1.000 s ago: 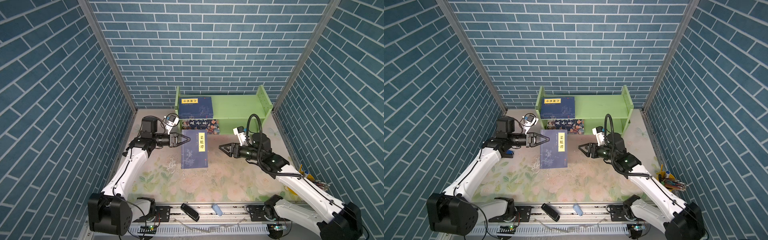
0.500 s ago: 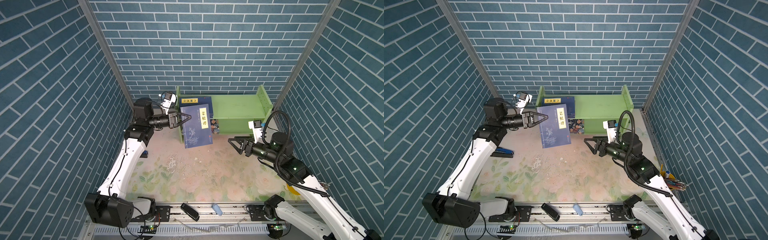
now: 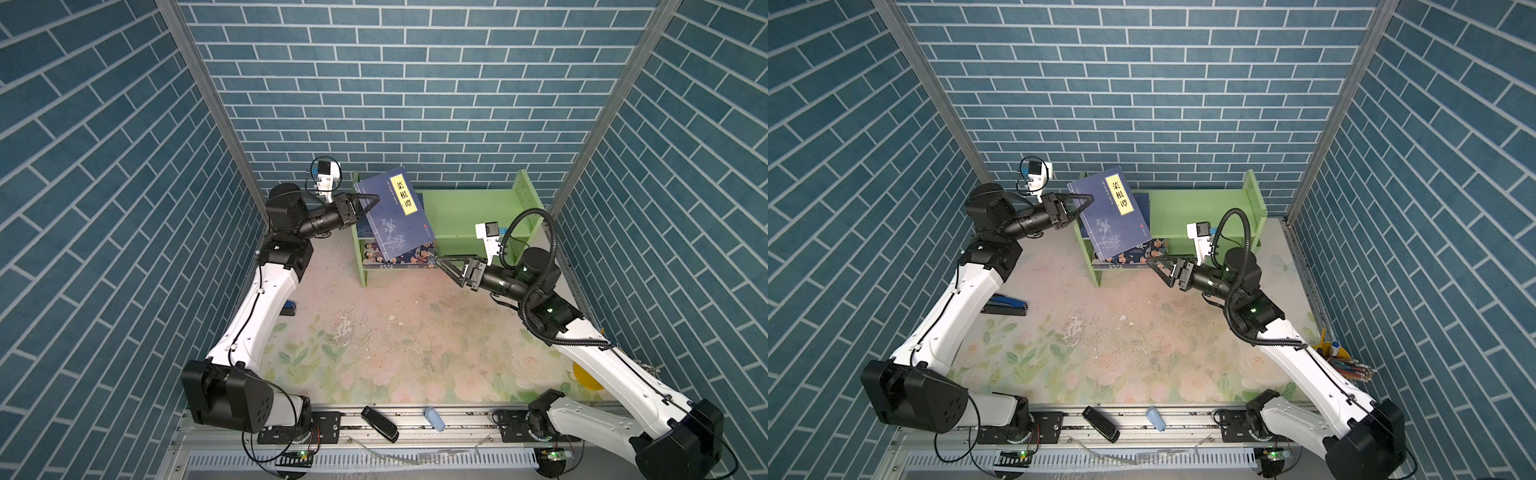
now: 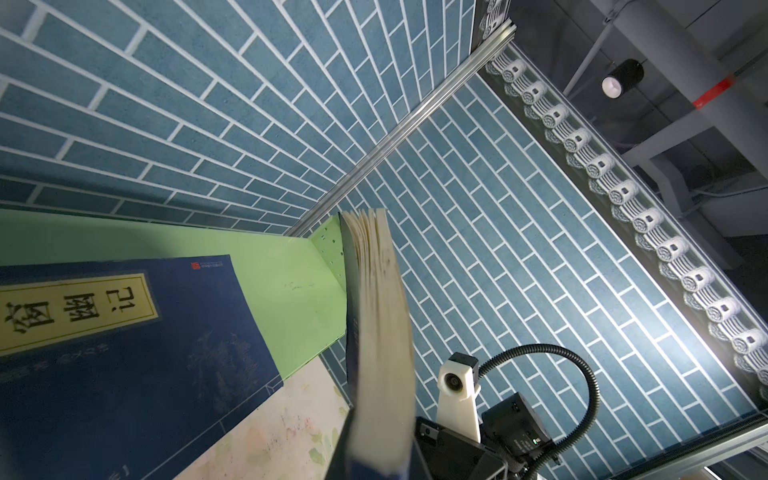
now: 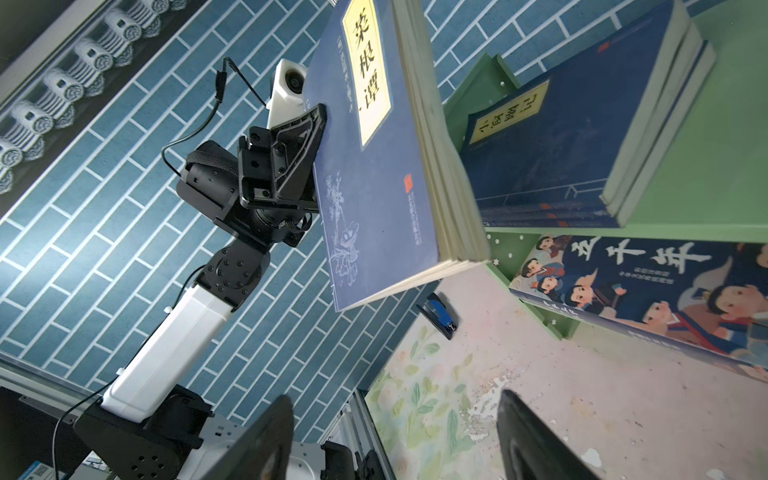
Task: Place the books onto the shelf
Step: 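Lift the book with both grippers up toward the shelf's top tier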
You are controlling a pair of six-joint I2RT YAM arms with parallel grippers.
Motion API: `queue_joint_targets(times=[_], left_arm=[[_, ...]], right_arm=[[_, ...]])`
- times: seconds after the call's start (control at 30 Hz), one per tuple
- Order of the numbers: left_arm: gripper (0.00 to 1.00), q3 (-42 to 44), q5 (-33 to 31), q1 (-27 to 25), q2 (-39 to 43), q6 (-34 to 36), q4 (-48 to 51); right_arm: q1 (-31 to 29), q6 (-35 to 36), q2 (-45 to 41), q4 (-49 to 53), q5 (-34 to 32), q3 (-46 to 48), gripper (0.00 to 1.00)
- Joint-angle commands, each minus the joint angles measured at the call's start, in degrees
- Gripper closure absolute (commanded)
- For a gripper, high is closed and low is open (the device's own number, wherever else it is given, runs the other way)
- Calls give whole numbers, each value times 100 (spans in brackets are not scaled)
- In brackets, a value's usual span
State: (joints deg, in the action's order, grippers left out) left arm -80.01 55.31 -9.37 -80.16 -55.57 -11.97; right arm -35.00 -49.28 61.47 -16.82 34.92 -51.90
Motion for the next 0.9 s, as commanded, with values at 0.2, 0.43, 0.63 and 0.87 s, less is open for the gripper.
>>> queue_joint_targets(times=[0.2,0.43,0.63,0.87], left_arm=[[100,195,-184,40,40,-1127,-1475],[100,522,-351,32,34,-1359,-1812],[100,735,-468,15,130,-1377,-1838],[100,890,-527,-143,202,-1377,-1862]], right_arm=[[-467,-654,466,-1863,-211,189,23],[-567,-1031,1155,-2887,-275,69,23],[-587,-1083,1558,-3218,-284,-213,23],[-586,-1173,2154,-3566,-372,-637,33]])
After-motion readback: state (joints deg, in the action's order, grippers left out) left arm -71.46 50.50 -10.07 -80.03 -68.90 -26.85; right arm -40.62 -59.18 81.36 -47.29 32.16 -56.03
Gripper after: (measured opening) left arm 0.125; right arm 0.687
